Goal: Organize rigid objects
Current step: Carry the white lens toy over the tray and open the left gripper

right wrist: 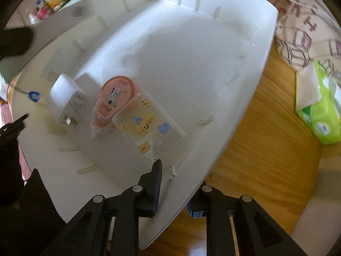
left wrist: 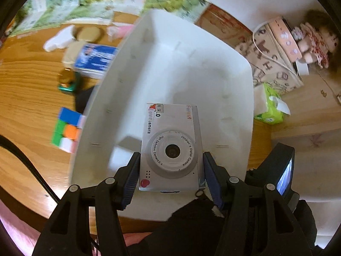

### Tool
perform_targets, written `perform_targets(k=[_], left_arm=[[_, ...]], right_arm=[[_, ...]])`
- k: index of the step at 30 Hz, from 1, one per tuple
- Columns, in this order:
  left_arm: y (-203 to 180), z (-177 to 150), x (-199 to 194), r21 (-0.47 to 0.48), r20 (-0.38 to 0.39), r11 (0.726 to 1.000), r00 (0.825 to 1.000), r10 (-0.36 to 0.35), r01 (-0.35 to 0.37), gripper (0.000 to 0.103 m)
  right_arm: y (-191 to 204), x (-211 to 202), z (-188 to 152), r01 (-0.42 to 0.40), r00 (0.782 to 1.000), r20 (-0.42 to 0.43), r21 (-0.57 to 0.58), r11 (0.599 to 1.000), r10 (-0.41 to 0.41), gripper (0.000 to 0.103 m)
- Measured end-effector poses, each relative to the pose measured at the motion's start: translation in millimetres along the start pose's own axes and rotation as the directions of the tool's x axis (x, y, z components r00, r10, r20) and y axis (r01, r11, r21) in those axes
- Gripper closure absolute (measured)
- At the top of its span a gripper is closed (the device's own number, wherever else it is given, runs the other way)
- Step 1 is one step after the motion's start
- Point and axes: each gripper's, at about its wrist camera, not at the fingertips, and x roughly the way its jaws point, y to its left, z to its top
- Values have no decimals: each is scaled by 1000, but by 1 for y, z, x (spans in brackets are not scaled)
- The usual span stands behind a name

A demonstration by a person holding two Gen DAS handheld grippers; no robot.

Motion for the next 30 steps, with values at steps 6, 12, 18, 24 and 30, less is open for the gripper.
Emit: perform_targets(k=[6,12,18,24,30], left_arm=[[-12,5,12,4,-7,1000,1000,-14,14,42],[-13,2,3,13,39,998,997,-68,67,41],[-11,1,-28,49,164,998,985,-54,47,34],[7,-1,-52,49,250,997,966,-66,56,33],[39,-8,-80,51,337,996,938,-80,67,31]], right_arm=[[7,5,1,16,1000,-15,-81,997,-18,81],[15,6,2,27,999,-16,-87,996,-29,81],[20,5,-2,42,999,-11,-40,998,-43,82],[8,3,-7,35,999,-10,87,996,-34,87],[1,4,-13,43,999,-8,231,972,-42,93]])
